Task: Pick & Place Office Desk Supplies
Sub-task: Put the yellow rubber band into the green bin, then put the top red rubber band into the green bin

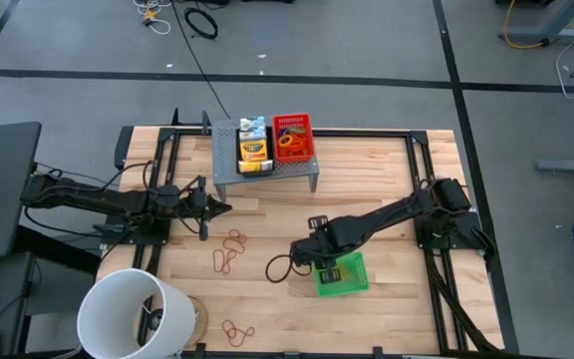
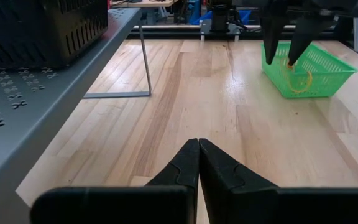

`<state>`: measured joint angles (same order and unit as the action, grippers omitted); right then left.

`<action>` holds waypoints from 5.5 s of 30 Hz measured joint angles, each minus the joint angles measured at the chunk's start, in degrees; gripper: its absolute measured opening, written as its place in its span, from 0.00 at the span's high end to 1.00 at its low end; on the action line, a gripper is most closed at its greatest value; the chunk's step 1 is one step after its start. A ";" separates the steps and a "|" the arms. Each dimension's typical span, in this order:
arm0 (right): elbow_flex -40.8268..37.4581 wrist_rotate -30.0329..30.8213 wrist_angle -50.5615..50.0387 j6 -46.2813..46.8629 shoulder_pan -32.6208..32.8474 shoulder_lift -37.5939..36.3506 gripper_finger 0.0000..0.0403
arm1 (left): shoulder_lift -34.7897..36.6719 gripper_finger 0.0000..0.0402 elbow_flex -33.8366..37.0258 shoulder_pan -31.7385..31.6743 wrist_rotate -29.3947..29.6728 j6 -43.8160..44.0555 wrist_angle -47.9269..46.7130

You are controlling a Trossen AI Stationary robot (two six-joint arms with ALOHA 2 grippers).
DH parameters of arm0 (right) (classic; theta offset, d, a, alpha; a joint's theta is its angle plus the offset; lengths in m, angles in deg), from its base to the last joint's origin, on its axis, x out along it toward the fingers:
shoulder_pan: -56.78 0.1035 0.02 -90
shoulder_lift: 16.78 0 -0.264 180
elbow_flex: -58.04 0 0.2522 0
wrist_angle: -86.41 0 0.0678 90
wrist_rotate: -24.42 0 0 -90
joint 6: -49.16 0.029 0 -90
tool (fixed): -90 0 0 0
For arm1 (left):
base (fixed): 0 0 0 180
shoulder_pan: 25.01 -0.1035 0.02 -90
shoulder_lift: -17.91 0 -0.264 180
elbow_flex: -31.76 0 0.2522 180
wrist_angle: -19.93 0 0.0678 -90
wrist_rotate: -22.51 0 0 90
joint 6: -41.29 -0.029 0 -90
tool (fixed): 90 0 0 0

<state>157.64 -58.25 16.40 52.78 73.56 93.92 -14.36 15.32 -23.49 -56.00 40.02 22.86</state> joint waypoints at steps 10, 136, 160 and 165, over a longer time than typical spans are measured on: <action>0.02 -0.01 0.44 0.78 0.80 -0.25 0.53 | -0.02 0.97 0.00 0.00 0.02 0.00 0.02; 4.13 11.98 10.56 -2.76 6.38 4.63 0.56 | -49.79 1.00 -33.77 14.08 4.55 -12.86 -1.23; 4.17 5.79 25.95 -3.71 -1.72 4.61 0.56 | -49.74 1.00 -33.81 14.23 0.02 -17.57 3.42; 4.17 5.25 27.30 -1.58 -2.50 4.61 0.56 | -49.74 1.00 -33.81 14.23 0.04 -17.84 3.93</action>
<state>161.81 -53.00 43.70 51.20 71.06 98.53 -64.11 -18.49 -9.26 -55.96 22.18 26.79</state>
